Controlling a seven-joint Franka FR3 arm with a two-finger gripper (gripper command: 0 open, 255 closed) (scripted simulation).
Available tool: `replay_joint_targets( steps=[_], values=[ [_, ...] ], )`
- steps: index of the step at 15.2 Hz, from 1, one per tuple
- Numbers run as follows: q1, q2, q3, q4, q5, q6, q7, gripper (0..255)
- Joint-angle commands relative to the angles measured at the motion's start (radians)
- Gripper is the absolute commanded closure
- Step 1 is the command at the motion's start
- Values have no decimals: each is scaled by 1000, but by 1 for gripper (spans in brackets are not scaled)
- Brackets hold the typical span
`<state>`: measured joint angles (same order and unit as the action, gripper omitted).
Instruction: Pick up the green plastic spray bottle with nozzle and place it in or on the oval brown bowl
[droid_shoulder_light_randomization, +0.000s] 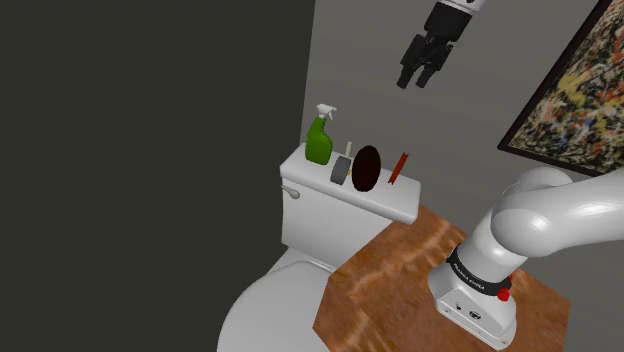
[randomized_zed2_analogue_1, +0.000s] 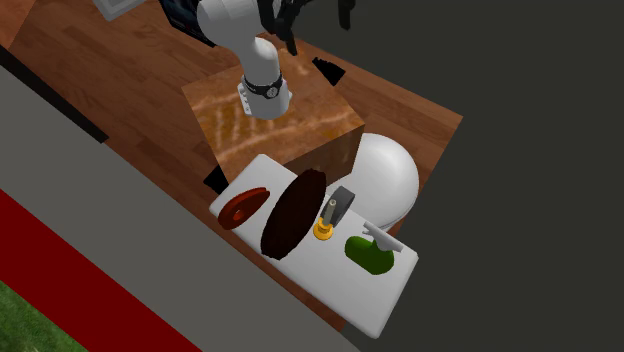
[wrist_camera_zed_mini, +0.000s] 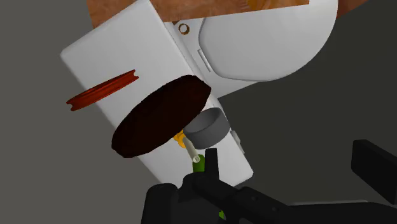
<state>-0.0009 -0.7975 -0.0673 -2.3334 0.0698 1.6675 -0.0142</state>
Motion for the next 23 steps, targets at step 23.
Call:
replay_joint_targets(
  steps=[23],
  values=[
    [279, 553, -373, -202, 252, 1001, -738, 0]
  ],
)
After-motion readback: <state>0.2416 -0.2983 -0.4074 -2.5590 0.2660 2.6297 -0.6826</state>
